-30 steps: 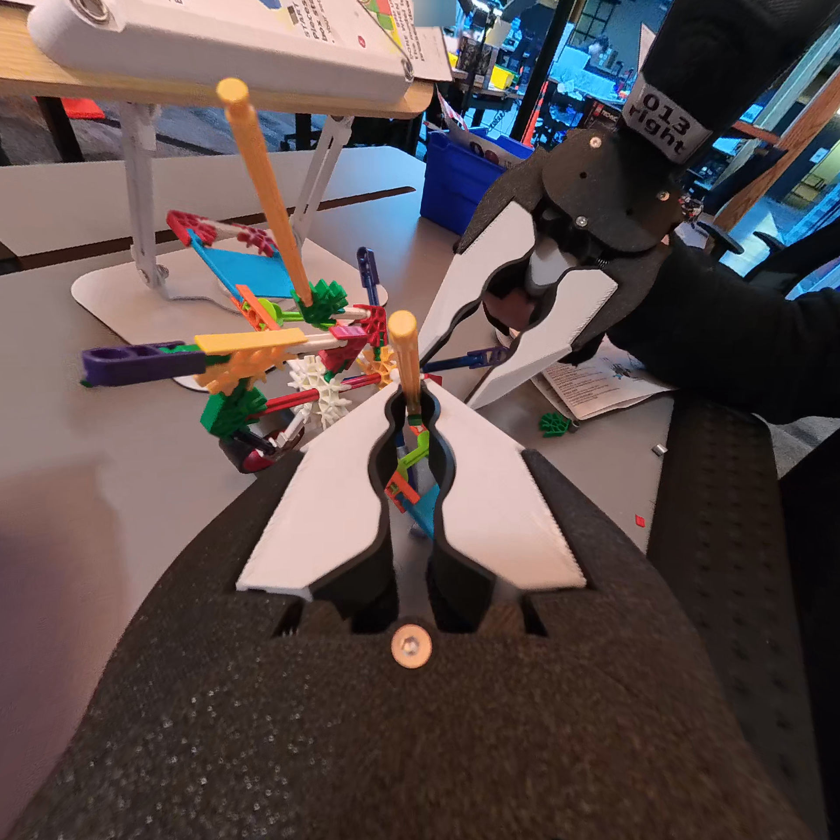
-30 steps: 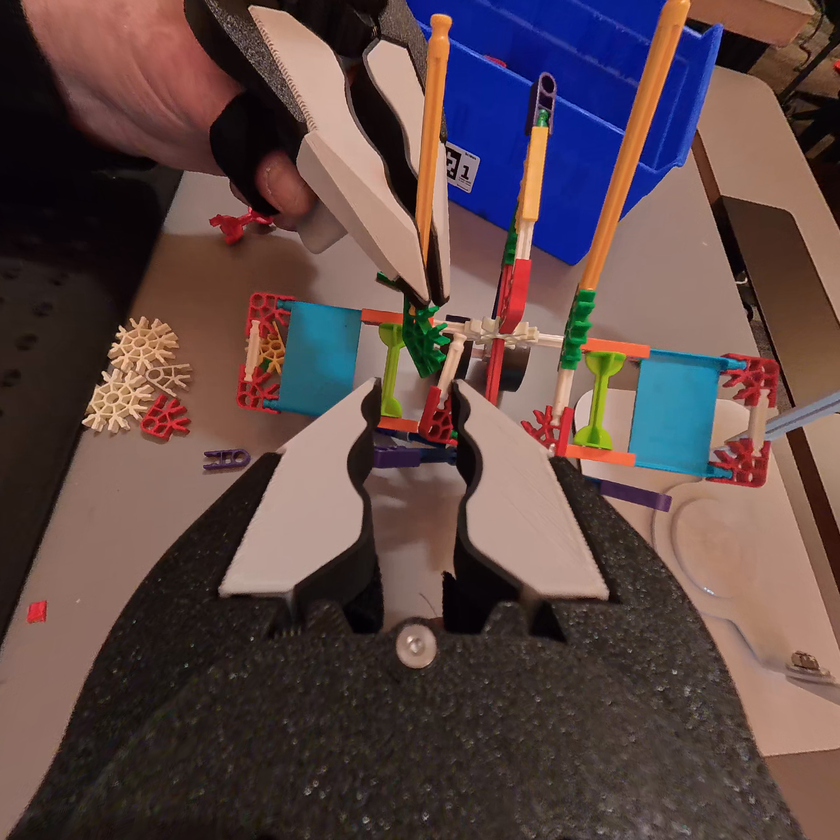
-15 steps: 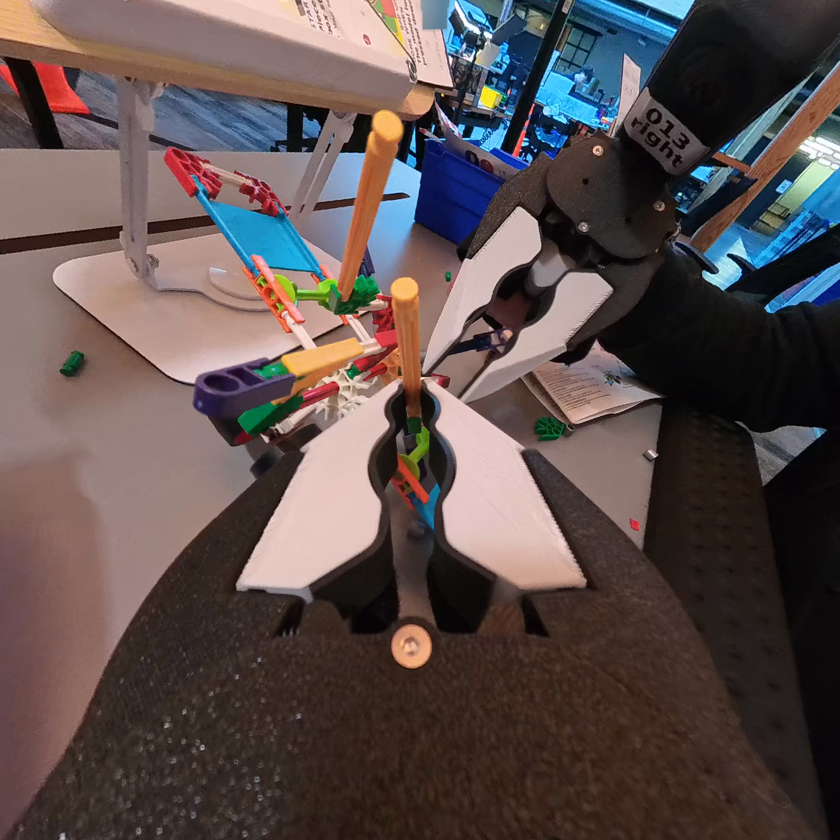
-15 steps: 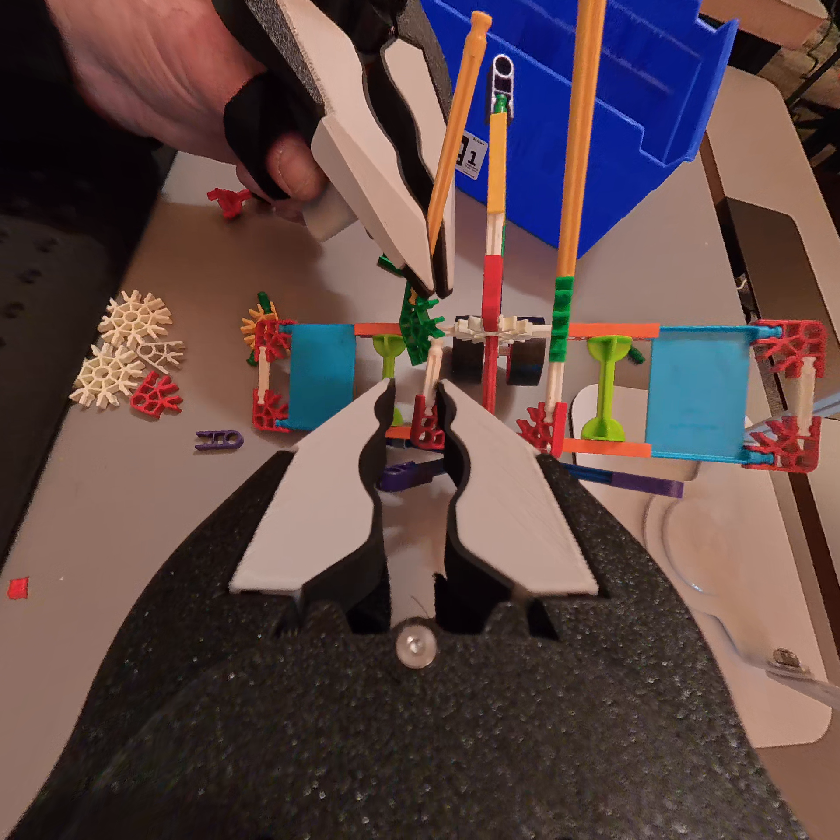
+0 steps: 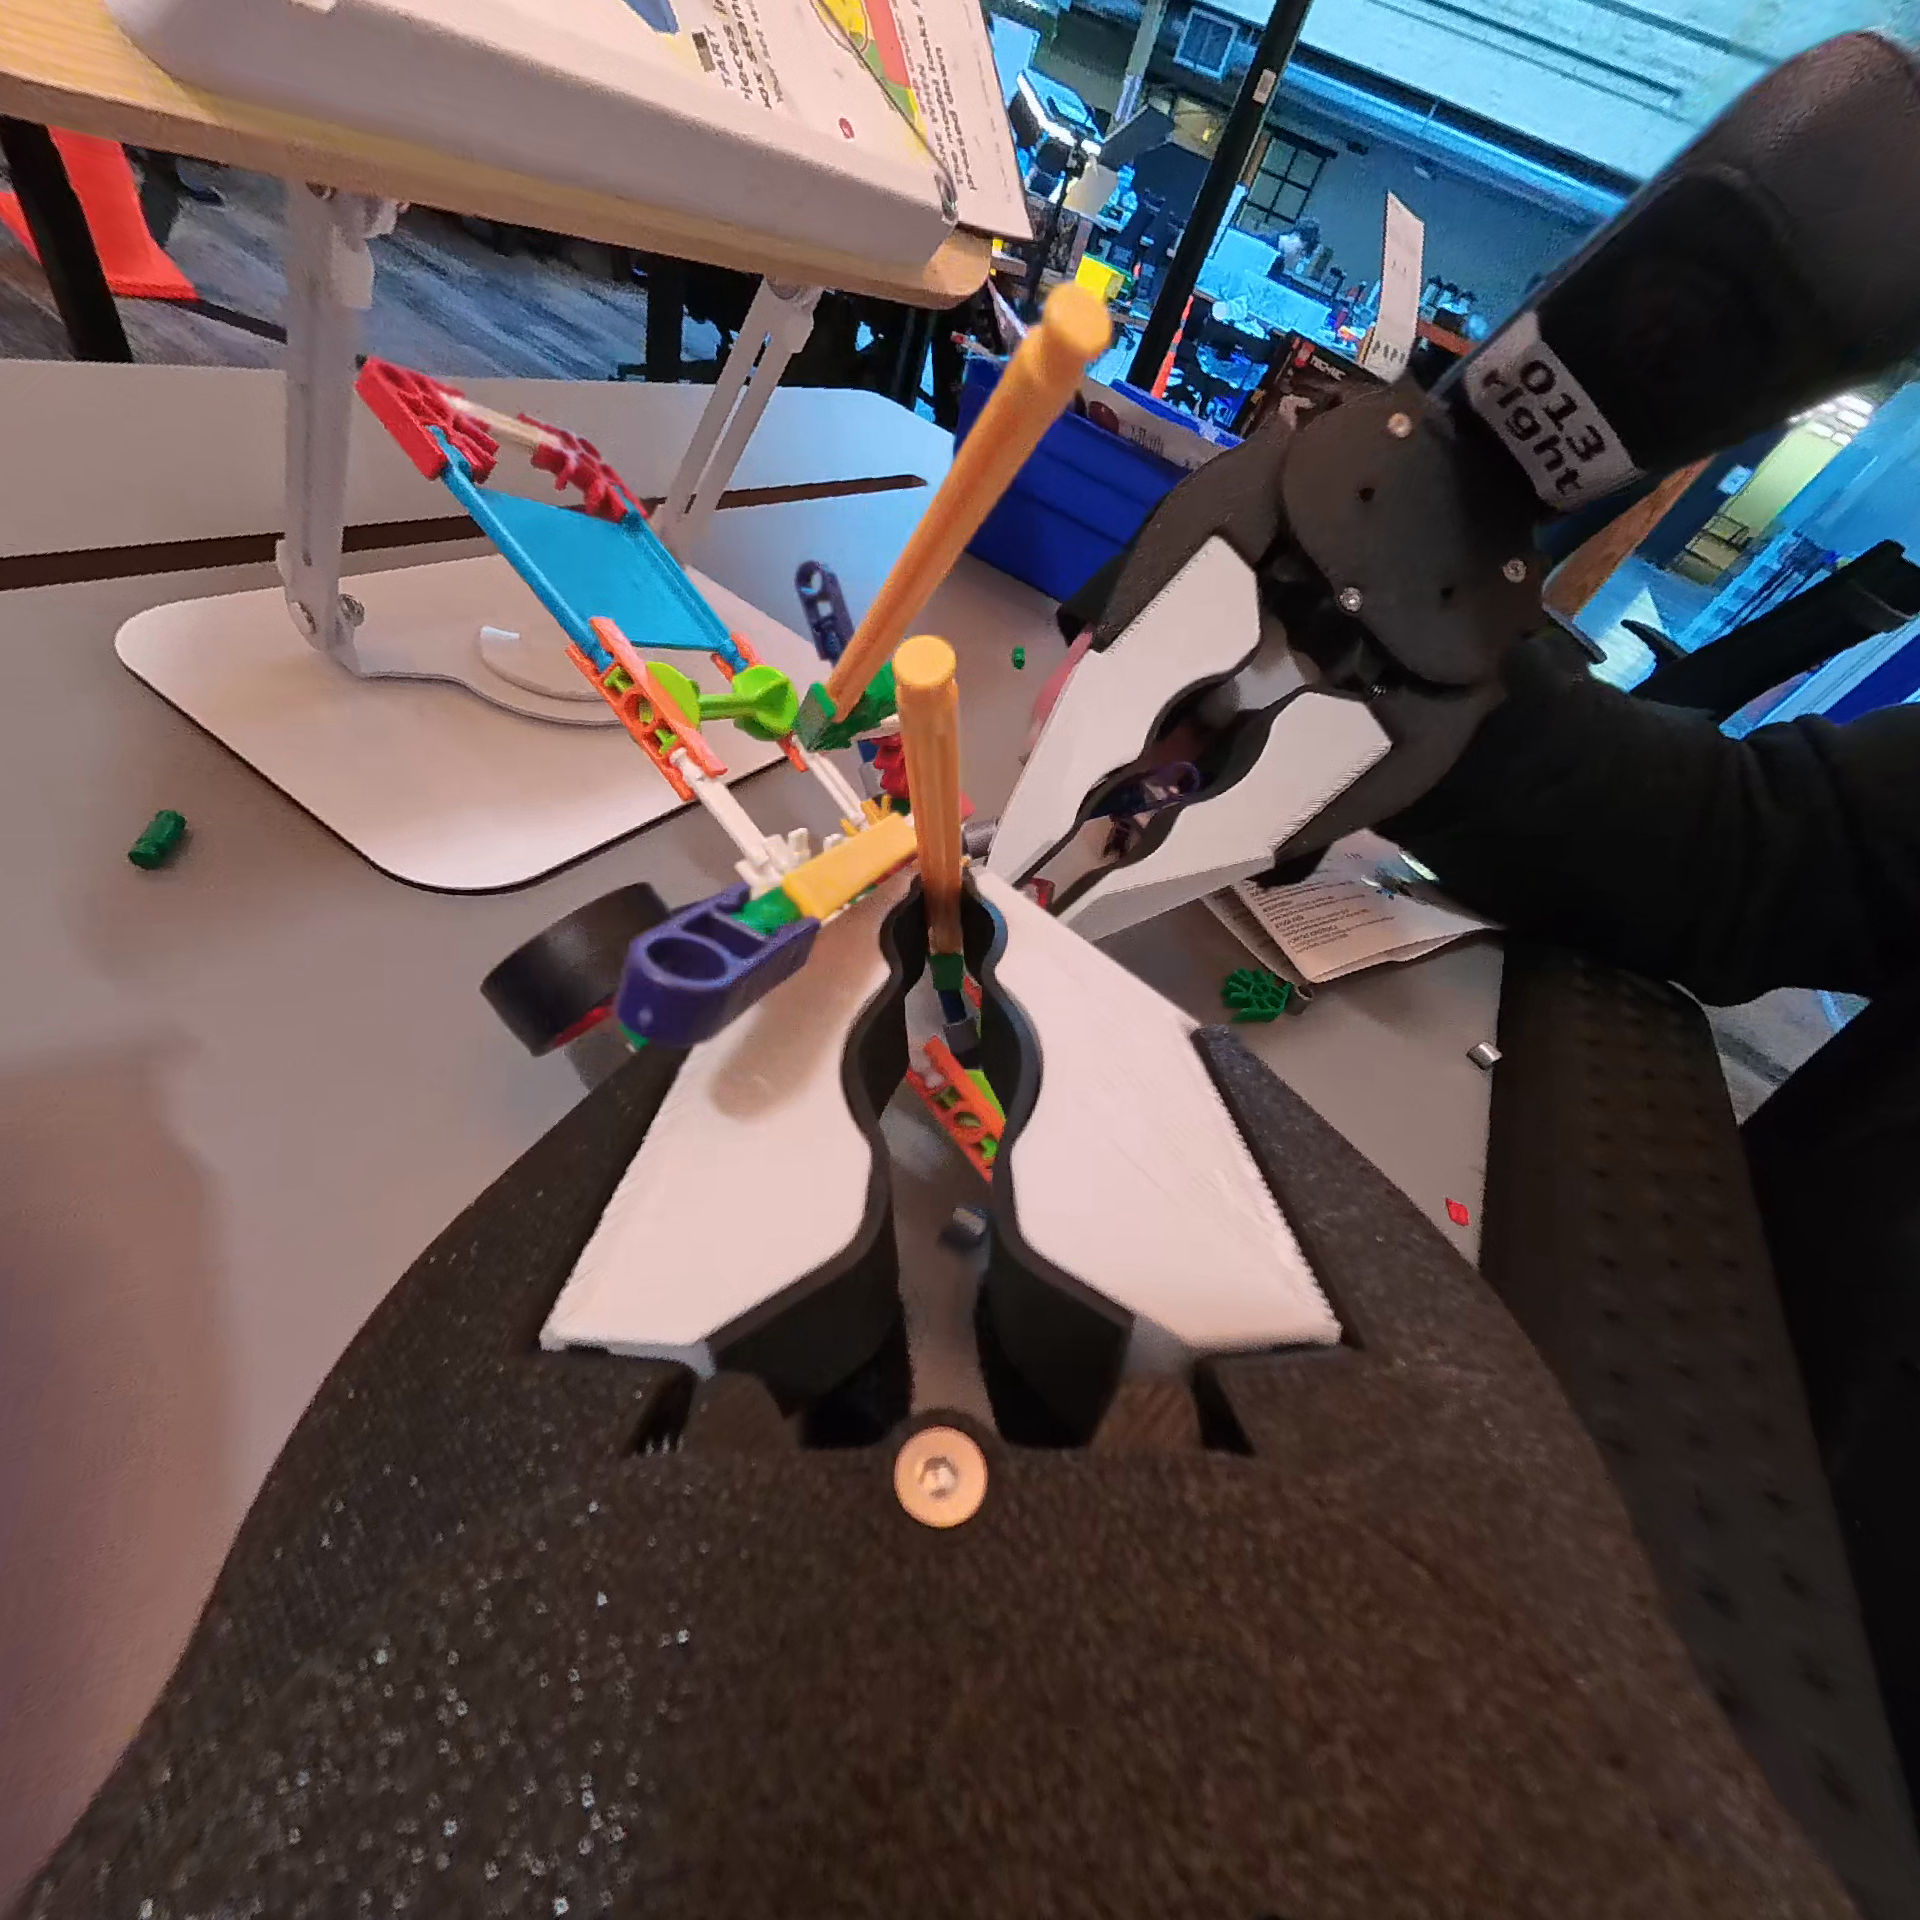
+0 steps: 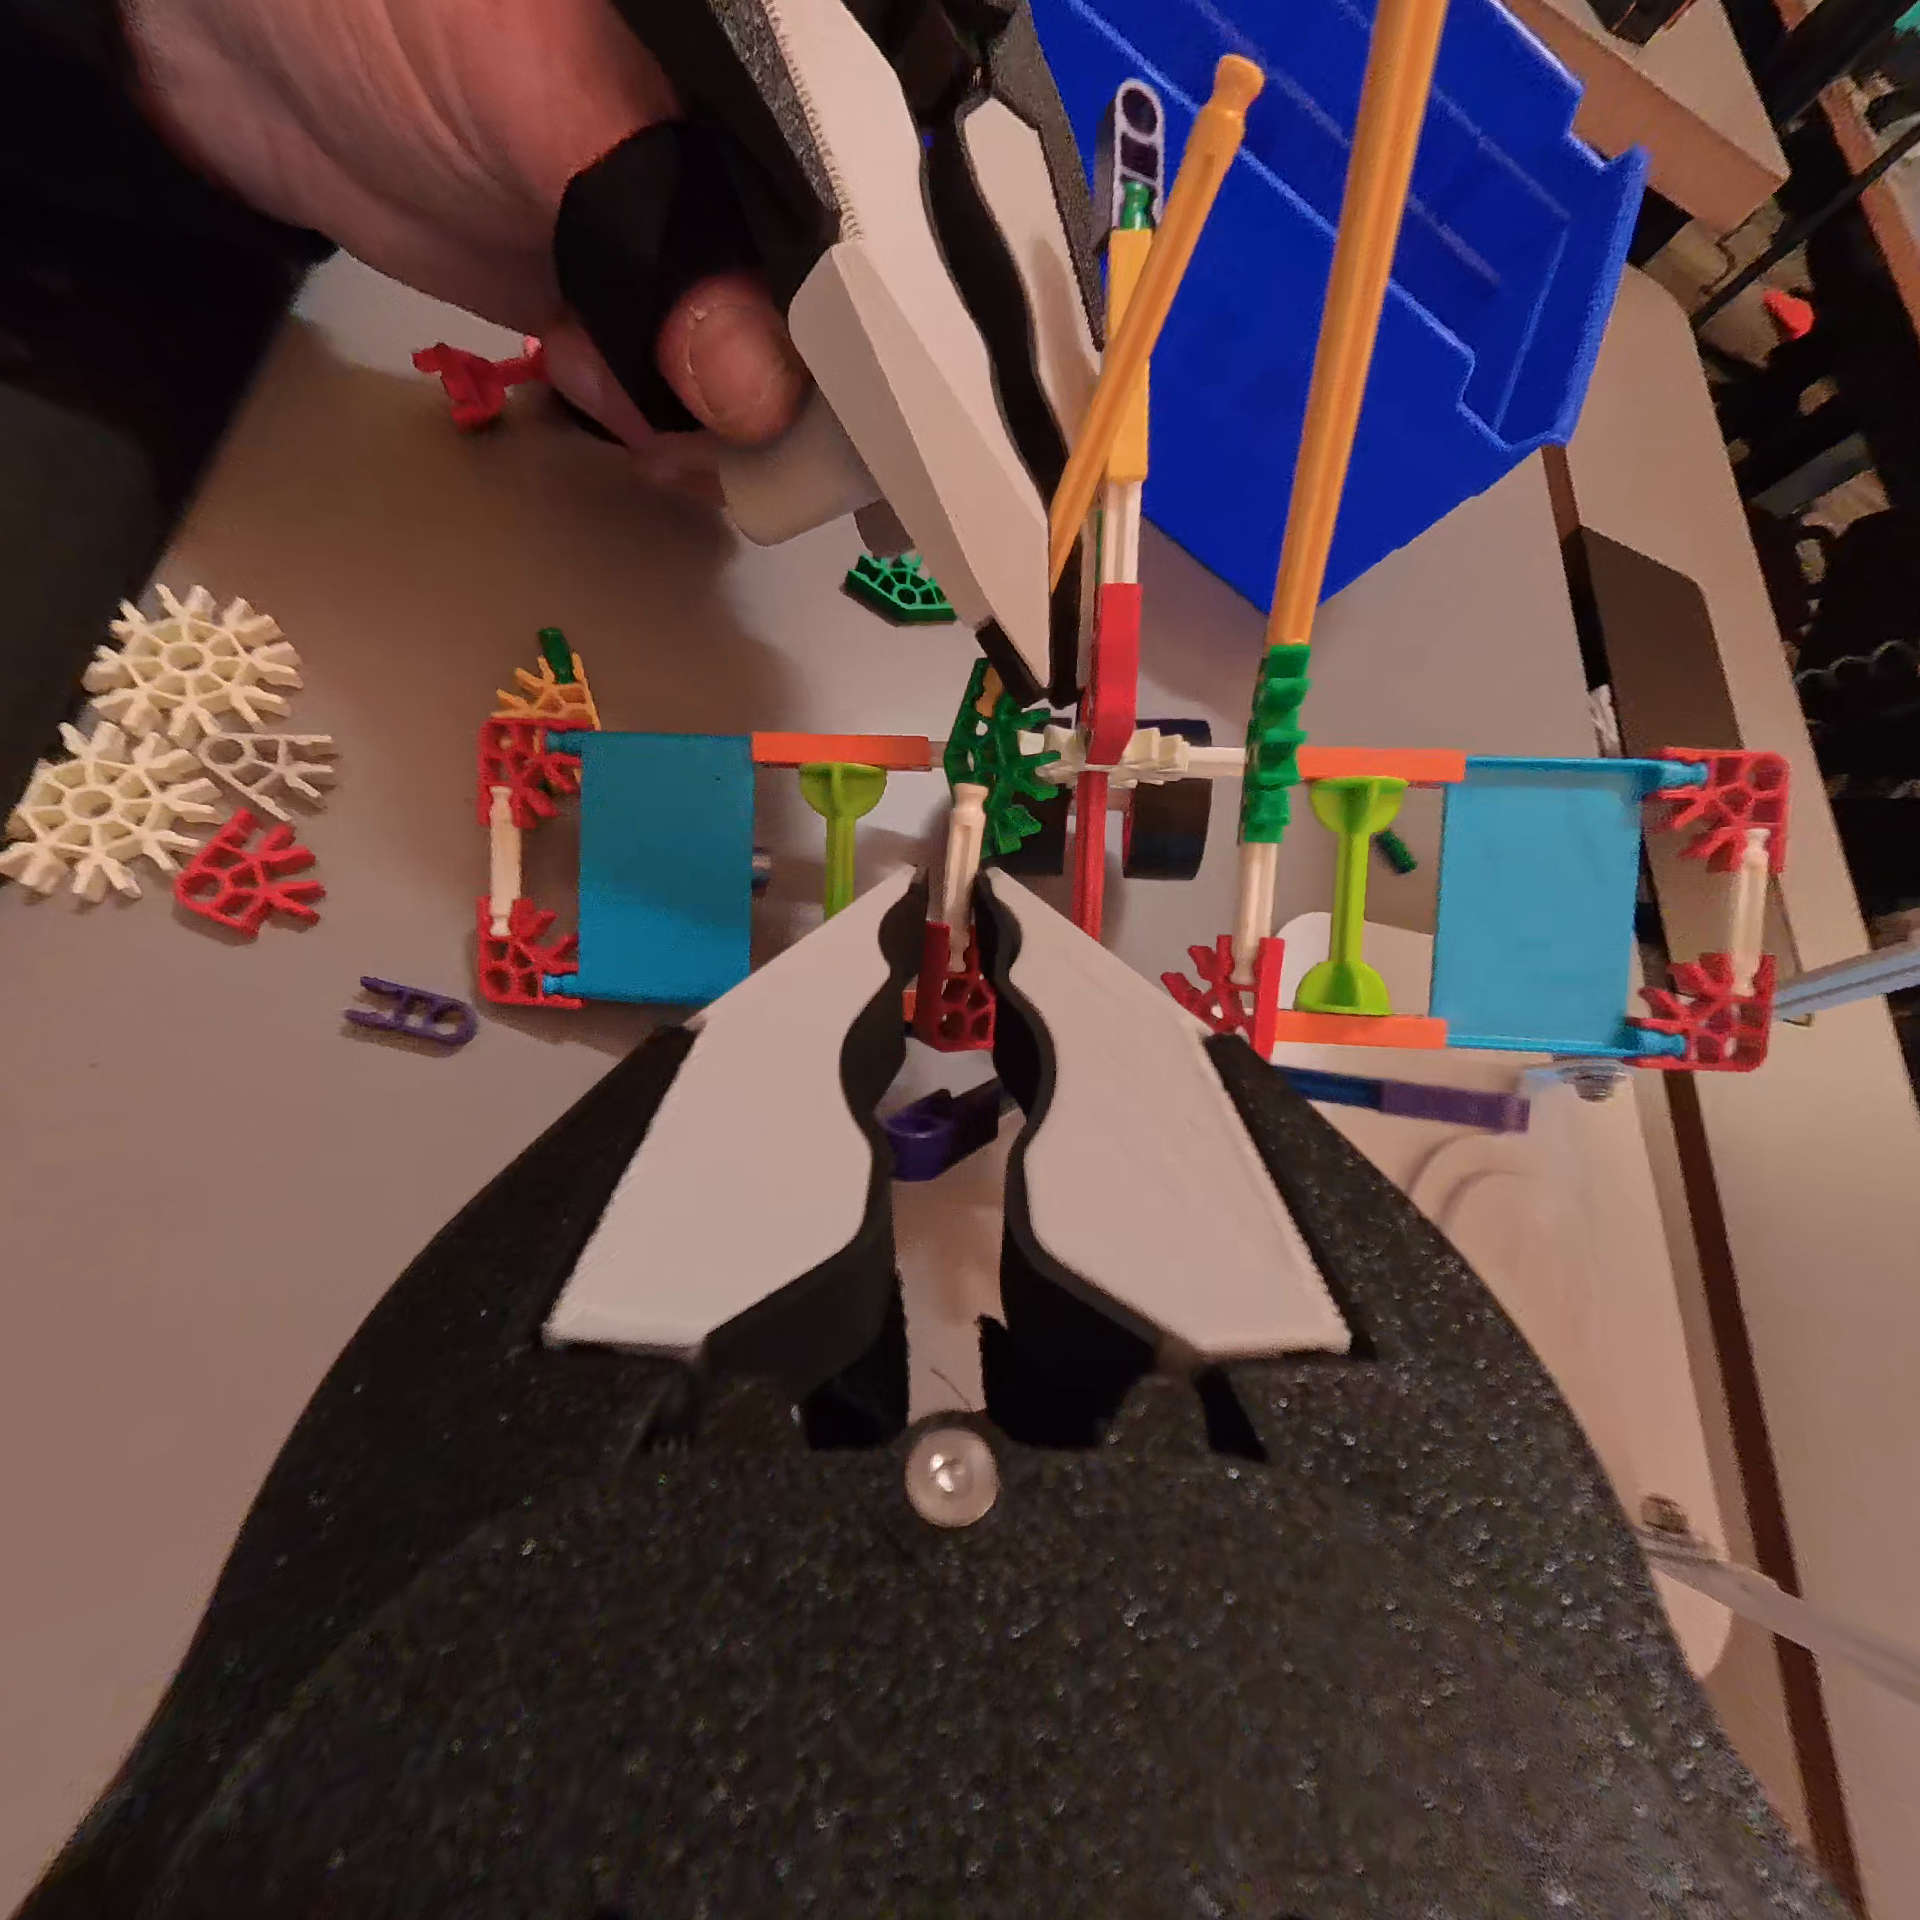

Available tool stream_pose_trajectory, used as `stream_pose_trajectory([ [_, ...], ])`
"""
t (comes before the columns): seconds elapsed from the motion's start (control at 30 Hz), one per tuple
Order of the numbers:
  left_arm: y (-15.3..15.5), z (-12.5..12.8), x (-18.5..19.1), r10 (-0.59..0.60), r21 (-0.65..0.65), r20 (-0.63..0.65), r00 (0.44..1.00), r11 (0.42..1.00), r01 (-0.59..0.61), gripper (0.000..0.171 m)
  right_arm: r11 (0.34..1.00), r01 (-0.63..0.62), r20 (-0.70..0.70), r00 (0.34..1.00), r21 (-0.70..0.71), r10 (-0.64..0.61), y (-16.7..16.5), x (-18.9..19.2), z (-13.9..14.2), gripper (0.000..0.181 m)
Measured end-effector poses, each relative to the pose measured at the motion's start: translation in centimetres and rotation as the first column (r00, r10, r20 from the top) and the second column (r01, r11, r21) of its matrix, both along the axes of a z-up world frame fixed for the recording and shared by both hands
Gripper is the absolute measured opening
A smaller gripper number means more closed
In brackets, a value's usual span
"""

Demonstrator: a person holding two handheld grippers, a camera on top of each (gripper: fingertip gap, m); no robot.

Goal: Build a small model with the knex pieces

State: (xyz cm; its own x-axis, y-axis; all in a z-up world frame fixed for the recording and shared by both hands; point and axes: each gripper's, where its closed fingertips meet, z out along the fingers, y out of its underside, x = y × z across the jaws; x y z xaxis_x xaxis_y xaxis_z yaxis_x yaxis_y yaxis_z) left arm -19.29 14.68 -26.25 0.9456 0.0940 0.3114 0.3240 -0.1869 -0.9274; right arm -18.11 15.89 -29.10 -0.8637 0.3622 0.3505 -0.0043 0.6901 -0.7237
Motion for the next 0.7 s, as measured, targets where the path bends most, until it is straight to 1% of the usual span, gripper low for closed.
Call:
stream_pose_trajectory([
  [0.17, 0.0, 0.0, 0.2, -0.013, 0.009, 0.011, 1.0, 1.0, 0.013, 0.005, 0.997, -0.032, -0.046, 0.998, 0.063, 0.035, -0.2, 0.4, -0.4, 0.008],
  [0.37, 0.1, 0.3, 0.9, -0.059, 0.023, 0.021, 0.998, 0.998, 0.059, 0.005, 0.992, -0.069, -0.061, 0.995, 0.103, 0.076, -0.1, 0.9, -0.8, 0.006],
  [0.57, 0.0, 0.2, 1.0, -0.069, 0.022, 0.027, 0.997, 0.997, 0.068, 0.005, 0.992, -0.059, -0.093, 0.993, 0.112, 0.069, -0.1, 0.7, -0.7, 0.007],
  [0.63, -0.1, 0.2, 1.0, -0.068, 0.025, 0.028, 0.997, 0.997, 0.067, 0.005, 0.99, -0.061, -0.088, 0.993, 0.127, 0.072, 0.0, 0.8, -0.8, 0.012],
  [0.7, -0.1, 0.2, 1.0, -0.066, 0.027, 0.029, 0.997, 0.997, 0.065, 0.005, 0.99, -0.053, -0.09, 0.994, 0.132, 0.065, 0.2, 0.6, -0.8, 0.012],
])
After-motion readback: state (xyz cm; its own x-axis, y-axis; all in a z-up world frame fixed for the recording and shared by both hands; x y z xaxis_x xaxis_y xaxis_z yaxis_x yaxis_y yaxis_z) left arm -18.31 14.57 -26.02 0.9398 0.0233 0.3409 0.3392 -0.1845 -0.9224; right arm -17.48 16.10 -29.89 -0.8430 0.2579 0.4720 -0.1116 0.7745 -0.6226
